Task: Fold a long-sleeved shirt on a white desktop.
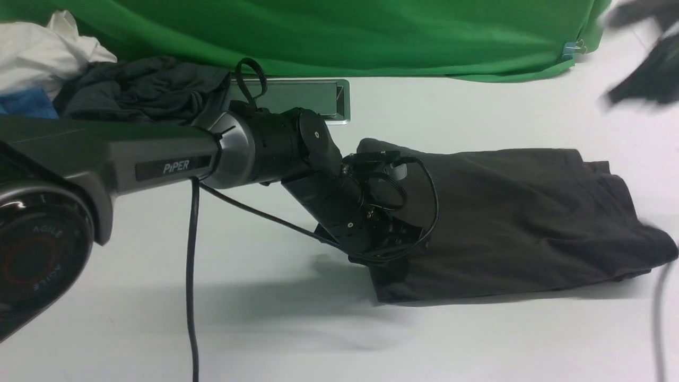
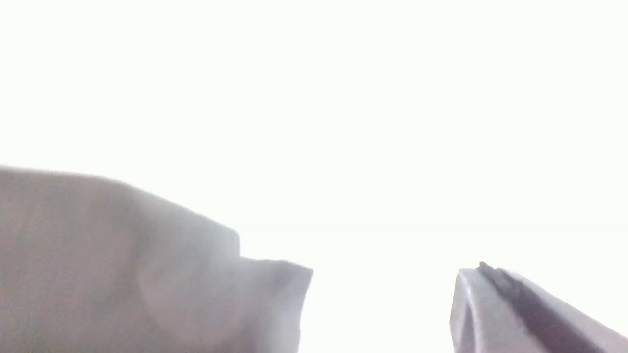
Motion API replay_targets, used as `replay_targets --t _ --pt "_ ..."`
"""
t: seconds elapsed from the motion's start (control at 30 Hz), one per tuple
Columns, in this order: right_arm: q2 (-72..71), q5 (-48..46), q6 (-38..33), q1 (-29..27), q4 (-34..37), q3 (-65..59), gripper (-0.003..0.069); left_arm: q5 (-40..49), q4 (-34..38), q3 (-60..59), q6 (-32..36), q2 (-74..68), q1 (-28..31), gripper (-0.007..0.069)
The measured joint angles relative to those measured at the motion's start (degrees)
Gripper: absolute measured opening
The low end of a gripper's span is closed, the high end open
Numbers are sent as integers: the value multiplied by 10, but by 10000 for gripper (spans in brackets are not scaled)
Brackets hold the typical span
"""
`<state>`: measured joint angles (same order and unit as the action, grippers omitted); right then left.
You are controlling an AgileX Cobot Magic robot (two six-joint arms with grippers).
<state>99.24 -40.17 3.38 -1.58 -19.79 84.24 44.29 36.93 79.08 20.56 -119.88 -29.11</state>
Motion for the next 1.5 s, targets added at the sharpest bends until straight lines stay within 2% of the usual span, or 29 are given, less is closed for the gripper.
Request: replay_targets --t 0.17,0.27,0.33,0.37,0.43,0.53,0.67,0.77,0.9,1.1,1.23,1.37,1.5 --pt "-80 15 3 1 24 1 41 -2 -5 0 0 0 -1 19" --pt "-101 33 -1 3 81 -18 41 0 -13 1 -1 0 -2 19" --pt "-107 65 -43 11 152 -64 43 2 -37 2 -26 0 -4 20" --pt "-107 67 -52 13 163 -69 43 2 -40 2 -30 1 -4 20" --pt "-105 86 -89 26 228 -136 46 8 -91 5 -82 4 -3 22" --pt "-102 117 -105 36 299 -225 48 26 -111 2 -102 9 17 22" --pt "-103 172 -125 65 341 -298 51 21 -83 -44 -115 28 60 23" --pt "-98 203 -170 122 358 -324 57 -14 -27 -123 -113 64 110 23" --pt "-55 187 -184 161 364 -293 70 -50 11 -210 -107 112 163 26" --pt "59 68 -185 166 374 -181 91 -67 3 -285 -82 179 215 26" --pt "103 42 -189 167 376 -127 101 -72 -38 -306 -52 231 223 22" --pt "145 39 -190 167 376 -63 110 -71 -42 -296 -26 309 225 24" --pt "158 -23 -198 167 376 17 119 -67 -69 -258 -22 373 225 46"
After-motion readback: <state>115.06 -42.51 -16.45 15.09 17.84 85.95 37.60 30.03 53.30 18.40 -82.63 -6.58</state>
